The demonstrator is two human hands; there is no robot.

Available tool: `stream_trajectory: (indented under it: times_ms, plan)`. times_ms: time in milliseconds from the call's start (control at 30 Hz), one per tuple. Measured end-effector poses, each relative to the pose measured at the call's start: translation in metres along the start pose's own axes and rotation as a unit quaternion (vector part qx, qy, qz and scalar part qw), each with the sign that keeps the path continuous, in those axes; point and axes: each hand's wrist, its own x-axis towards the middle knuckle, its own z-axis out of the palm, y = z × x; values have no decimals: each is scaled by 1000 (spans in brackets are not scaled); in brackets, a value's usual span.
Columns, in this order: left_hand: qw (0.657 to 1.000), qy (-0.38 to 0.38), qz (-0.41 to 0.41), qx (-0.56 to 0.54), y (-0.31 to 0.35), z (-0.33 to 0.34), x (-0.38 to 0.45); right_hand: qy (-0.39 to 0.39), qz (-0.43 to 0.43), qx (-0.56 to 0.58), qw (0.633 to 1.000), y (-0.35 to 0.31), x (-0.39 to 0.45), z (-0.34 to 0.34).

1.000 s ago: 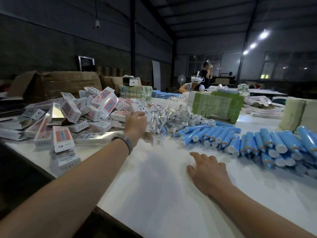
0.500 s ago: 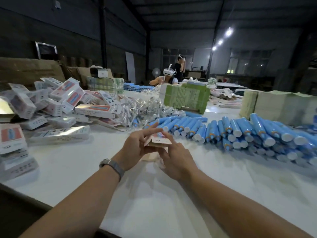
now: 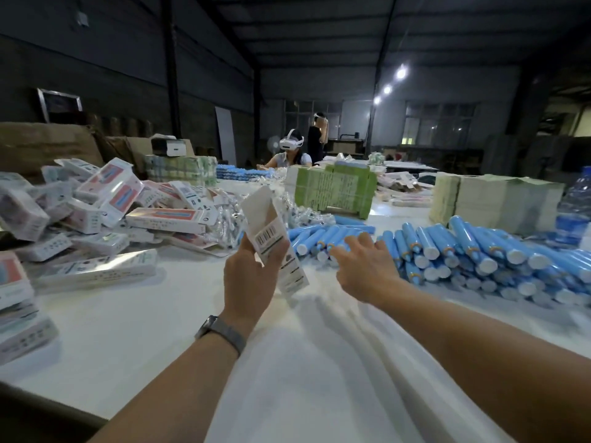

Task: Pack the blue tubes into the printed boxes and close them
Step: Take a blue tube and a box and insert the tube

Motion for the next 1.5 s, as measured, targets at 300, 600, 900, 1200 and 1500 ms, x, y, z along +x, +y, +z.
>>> stream_trajectory:
  times_ms: [300,600,900,1200,1500]
  plan:
    - [996,-27,14,-82,15,-2,-4,-67,100,-62,991,17,29,19]
    - [990,-119,15,-79,13,3,-5,-21,373,372,850,17,43,5]
    - [981,-158,-39,-111,7,13,-10,35,330,847,415,-14,37,-44]
    - [965,-201,-55,-161,9,22,-15,91,143,823,542,-21,21,-124]
    - [972,-183,-33,-147,9,23,-17,188,25,653,733,-39,20,-130]
